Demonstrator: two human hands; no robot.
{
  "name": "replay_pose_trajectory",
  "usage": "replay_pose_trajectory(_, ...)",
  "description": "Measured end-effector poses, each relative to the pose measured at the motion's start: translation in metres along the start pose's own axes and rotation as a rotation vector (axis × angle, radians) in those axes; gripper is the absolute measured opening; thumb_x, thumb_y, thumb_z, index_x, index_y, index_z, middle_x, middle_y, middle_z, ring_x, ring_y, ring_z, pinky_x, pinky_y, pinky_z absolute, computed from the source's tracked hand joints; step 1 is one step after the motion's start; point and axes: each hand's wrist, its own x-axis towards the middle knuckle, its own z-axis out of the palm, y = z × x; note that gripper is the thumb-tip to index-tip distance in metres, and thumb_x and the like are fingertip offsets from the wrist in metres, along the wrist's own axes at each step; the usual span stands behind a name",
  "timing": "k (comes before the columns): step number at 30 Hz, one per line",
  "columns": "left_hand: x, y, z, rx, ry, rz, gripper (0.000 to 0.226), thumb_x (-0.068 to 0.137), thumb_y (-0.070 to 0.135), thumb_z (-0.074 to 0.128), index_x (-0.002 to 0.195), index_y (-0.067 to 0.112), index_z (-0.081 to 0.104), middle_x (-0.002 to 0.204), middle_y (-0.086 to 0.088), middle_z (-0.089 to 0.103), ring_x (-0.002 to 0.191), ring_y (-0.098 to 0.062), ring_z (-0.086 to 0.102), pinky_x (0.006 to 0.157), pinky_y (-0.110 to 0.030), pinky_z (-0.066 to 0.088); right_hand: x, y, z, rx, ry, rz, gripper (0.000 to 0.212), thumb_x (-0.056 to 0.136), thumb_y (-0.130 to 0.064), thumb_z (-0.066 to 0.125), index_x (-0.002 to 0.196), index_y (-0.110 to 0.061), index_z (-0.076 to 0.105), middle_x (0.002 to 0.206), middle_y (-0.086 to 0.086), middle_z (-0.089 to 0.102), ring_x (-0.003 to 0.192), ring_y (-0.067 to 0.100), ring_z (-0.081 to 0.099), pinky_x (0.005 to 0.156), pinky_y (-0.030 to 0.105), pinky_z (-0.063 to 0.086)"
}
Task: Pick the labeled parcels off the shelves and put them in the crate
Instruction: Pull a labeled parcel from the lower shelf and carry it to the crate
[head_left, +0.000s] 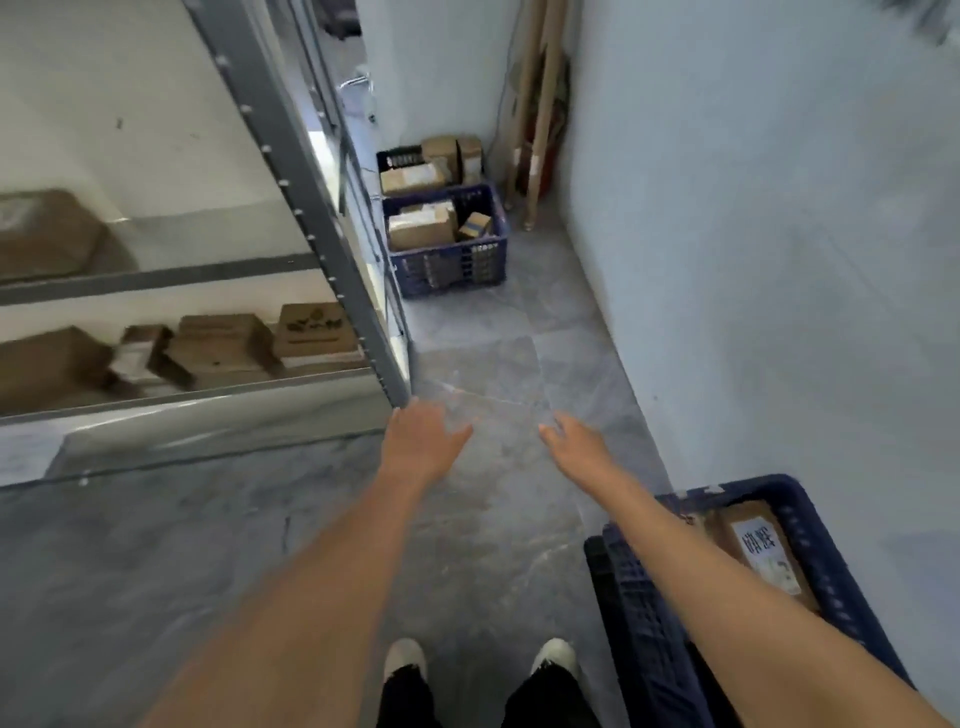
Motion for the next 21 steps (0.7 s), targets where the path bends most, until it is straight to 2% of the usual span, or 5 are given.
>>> replay_pose_trajectory(6, -0.015, -0.158, -0.026, -0.155, -0.001, -0.201, 0.062, 0.088, 0.054, 0.040, 0.128, 0.009, 0.056, 0.139, -0.020, 0.049, 0.129, -0.036, 0.042, 0.105, -0.044, 0.038, -0.006, -0.108, 0.095, -0.103, -0.085, -0.103, 0.055, 0.105, -0.036, 0.040, 0.151, -0.007, 0.032, 0.158, 0.011, 0.032, 0.144, 0.027, 0.033, 0.115, 0.034, 0.024)
replay_pose_trajectory(11, -0.021, -0.254, -0.042, -0.303, 0.040, -0.315, 0.059, 0.088, 0.052, 0.040, 0.125, 0.010, 0.059, 0.129, -0.018, 0.057, 0.121, -0.035, 0.051, 0.100, -0.041, 0.040, -0.001, -0.163, 0.156, -0.117, -0.141, -0.128, 0.057, 0.105, -0.038, 0.039, 0.154, -0.011, 0.028, 0.161, 0.007, 0.027, 0.146, 0.024, 0.029, 0.117, 0.031, 0.020)
replay_pose_trajectory(15, -0.008, -0.295, -0.033, -0.393, 0.002, -0.375, 0.062, 0.091, 0.053, 0.038, 0.133, 0.011, 0.054, 0.139, -0.016, 0.053, 0.130, -0.032, 0.046, 0.109, -0.042, 0.036, 0.013, -0.191, 0.185, -0.092, -0.134, -0.132, 0.051, 0.105, -0.034, 0.041, 0.151, -0.013, 0.034, 0.158, 0.006, 0.034, 0.143, 0.024, 0.034, 0.115, 0.031, 0.025)
replay_pose_trajectory(18, 0.016, -0.305, -0.028, -0.456, -0.015, -0.404, 0.056, 0.094, 0.044, 0.041, 0.137, 0.008, 0.049, 0.142, -0.016, 0.049, 0.132, -0.032, 0.043, 0.109, -0.041, 0.034, 0.032, -0.210, 0.200, -0.023, -0.070, -0.172, 0.047, 0.104, -0.030, 0.044, 0.148, -0.015, 0.041, 0.152, 0.006, 0.044, 0.139, 0.024, 0.041, 0.111, 0.031, 0.031)
replay_pose_trajectory(21, 0.049, -0.303, -0.027, -0.539, -0.032, -0.368, 0.057, 0.095, 0.043, 0.041, 0.139, 0.008, 0.046, 0.144, -0.016, 0.047, 0.132, -0.031, 0.043, 0.110, -0.045, 0.034, 0.064, -0.232, 0.215, -0.016, -0.052, -0.205, 0.047, 0.104, -0.028, 0.045, 0.148, -0.014, 0.040, 0.153, 0.004, 0.042, 0.140, 0.022, 0.040, 0.112, 0.029, 0.030)
